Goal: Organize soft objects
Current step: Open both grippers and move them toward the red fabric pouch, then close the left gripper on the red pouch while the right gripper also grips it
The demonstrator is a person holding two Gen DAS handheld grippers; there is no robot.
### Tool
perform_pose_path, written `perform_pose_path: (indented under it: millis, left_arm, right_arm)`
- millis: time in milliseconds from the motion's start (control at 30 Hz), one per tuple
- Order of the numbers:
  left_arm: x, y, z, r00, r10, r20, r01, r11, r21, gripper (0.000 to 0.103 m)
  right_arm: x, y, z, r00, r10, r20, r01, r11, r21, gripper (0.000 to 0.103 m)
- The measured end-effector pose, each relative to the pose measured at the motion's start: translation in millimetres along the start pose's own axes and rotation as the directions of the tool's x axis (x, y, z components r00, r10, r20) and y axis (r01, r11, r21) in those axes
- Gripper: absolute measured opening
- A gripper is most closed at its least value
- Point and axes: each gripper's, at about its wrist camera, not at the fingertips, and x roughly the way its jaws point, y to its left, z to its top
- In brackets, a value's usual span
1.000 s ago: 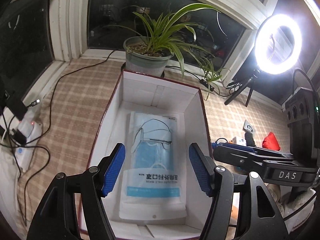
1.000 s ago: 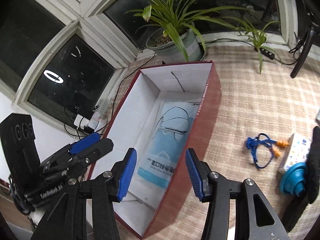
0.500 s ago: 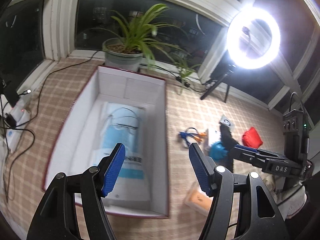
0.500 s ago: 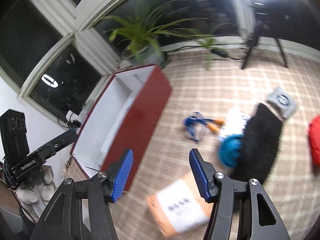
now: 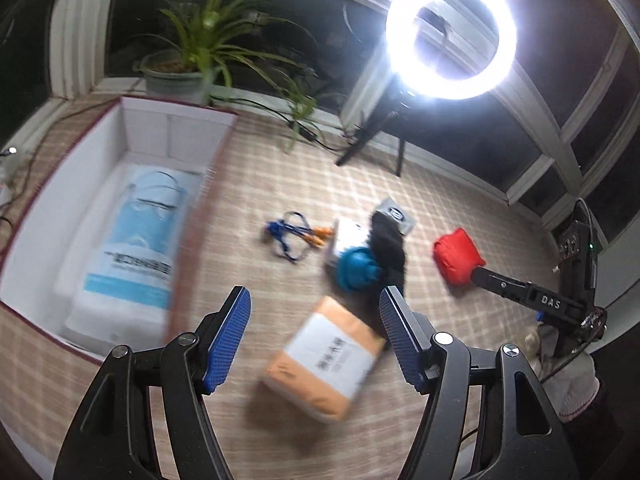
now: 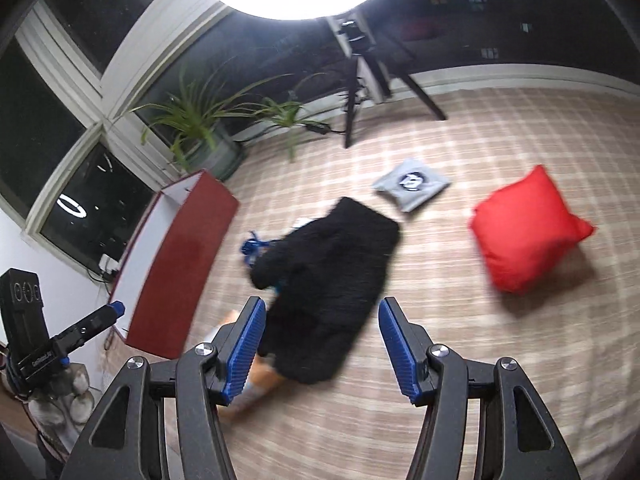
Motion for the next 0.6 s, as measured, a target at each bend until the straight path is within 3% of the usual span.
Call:
perform_pose_path:
  millis: [167, 600]
  left_arm:
    - [15, -38, -6, 1.0, -0.023, -0.015, 0.023, 0.999, 0.024, 0.067]
    - [97, -146, -14, 0.985, -0.118, -0.123, 0.127, 0.989, 0.071, 0.067]
  right_arm:
    - [-14, -34, 8, 0.997, -0.062, -0.041, 0.061, 0.998, -0.024, 0.055]
    - [-37, -123, 36, 0.988, -0.153, -0.03, 0.15, 0.984, -0.097, 0.055]
